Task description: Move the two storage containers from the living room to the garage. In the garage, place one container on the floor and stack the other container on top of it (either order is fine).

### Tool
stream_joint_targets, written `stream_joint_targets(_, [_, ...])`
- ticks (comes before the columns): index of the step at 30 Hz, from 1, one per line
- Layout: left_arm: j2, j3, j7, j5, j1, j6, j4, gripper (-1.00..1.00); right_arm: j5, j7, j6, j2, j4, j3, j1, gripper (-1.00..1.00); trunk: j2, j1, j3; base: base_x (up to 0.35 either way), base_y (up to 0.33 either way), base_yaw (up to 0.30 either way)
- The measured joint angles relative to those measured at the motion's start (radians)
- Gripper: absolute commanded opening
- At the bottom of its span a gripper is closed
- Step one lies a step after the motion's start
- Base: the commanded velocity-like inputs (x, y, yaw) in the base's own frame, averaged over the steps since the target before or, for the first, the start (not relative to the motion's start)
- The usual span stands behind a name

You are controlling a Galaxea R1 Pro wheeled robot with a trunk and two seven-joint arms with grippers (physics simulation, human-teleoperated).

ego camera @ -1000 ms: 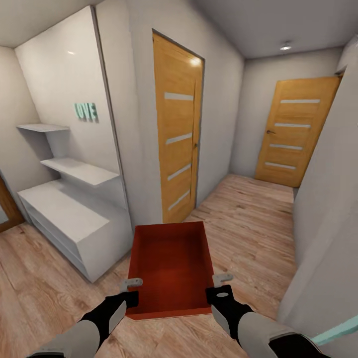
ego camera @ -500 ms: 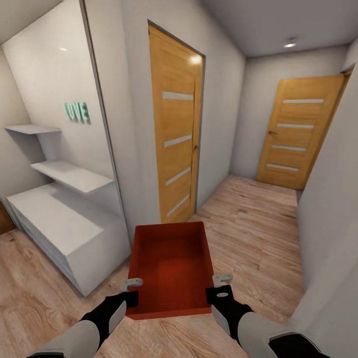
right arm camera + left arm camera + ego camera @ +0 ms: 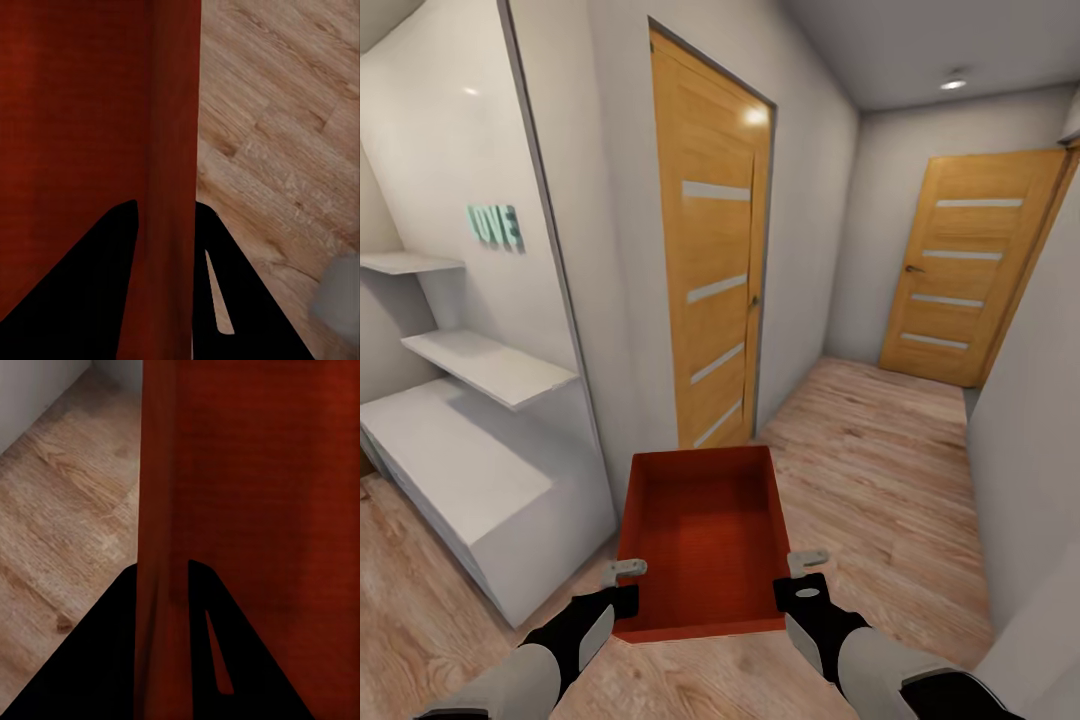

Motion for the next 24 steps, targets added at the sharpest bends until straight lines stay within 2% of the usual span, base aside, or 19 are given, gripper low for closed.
stream_joint_targets(24, [0.0, 0.0, 0.0, 0.0, 0.0, 0.0, 0.0, -1.0, 0.0, 0.0, 0.0, 0.0, -0.001, 0.0, 0.0, -1.0, 0.0, 0.0, 0.0, 0.322, 0.0, -0.236])
